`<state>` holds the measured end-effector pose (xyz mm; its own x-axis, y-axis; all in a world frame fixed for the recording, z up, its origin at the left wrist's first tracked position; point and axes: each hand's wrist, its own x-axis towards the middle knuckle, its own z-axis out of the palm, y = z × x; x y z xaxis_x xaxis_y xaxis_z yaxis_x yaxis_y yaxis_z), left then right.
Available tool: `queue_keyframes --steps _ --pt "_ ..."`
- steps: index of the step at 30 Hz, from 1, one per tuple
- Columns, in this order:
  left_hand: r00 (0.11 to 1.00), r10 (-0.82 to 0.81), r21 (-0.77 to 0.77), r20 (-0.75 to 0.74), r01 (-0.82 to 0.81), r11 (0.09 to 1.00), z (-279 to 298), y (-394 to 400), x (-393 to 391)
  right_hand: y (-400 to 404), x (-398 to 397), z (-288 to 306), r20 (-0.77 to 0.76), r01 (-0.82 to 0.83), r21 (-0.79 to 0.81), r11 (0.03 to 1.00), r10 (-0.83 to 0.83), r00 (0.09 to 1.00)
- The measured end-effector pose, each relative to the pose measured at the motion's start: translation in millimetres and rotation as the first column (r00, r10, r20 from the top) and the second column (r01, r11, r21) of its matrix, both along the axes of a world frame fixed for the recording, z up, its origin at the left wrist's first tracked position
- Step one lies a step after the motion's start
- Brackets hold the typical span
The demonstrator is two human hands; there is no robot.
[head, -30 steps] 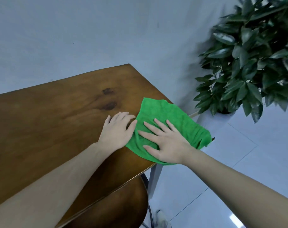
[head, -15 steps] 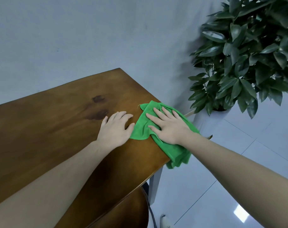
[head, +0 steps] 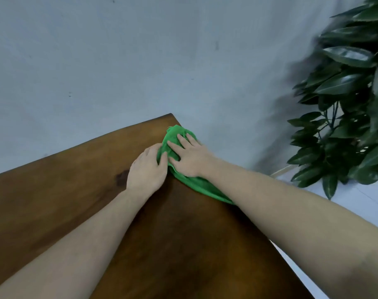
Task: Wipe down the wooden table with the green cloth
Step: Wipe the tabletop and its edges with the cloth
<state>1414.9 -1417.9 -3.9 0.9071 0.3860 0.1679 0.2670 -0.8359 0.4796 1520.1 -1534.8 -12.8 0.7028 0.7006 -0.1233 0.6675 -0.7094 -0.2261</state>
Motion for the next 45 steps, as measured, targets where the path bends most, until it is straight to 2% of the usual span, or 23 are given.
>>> queue_keyframes --steps 6,9,11,13,16,19,22,26,34,39,45 --pt "0.996 0.063 -0.07 0.067 -0.059 0.996 -6.1 13.0 11.2 59.3 63.8 -1.2 0.011 -0.039 0.042 0.998 0.039 0.999" --pt "0.994 0.073 -0.056 0.083 -0.068 0.996 -8.3 14.2 11.5 77.0 87.2 1.9 -0.053 -0.021 0.146 0.989 0.029 0.998" --pt "0.997 0.047 0.016 0.053 -0.048 0.999 -10.4 15.4 13.0 83.4 101.4 4.0 -0.105 0.005 0.228 0.974 0.02 0.994" --pt "0.999 0.03 0.073 0.027 -0.032 0.997 -12.3 15.9 14.5 84.9 112.7 5.8 -0.175 0.041 0.318 0.947 0.016 0.984" --pt "0.999 0.046 0.082 0.009 -0.047 0.995 -12.6 15.7 15.1 78.3 120.4 6.3 -0.368 0.159 0.43 0.889 0.011 0.93" --pt "0.998 0.049 0.138 -0.046 -0.042 0.99 -12.6 12.8 14.6 65.1 118.8 -0.3 -0.557 0.287 0.458 0.841 0.02 0.83" --pt "0.993 0.042 0.198 -0.112 -0.019 0.98 -11.1 8.7 14.7 50.1 112.3 -15.1 -0.662 0.382 0.472 0.794 0.033 0.749" --pt "0.989 0.045 0.231 -0.144 -0.011 0.973 -9.5 6.1 14.3 43.5 111.3 -27.4 -0.708 0.388 0.497 0.776 0.104 0.699" --pt "0.978 0.06 0.237 -0.199 -0.011 0.971 -7.4 5.9 15.4 68.9 133.1 -12.7 -0.749 0.438 0.511 0.74 0.132 0.65" --pt "0.976 0.067 0.238 -0.207 -0.016 0.971 -5.9 5.6 14.8 65.7 124.8 -11.0 -0.709 0.426 0.514 0.745 0.088 0.7" --pt "0.981 0.056 0.237 -0.186 -0.011 0.971 -6.9 6.1 14.3 15.1 70.5 -2.5 -0.691 0.404 0.509 0.76 0.081 0.718"
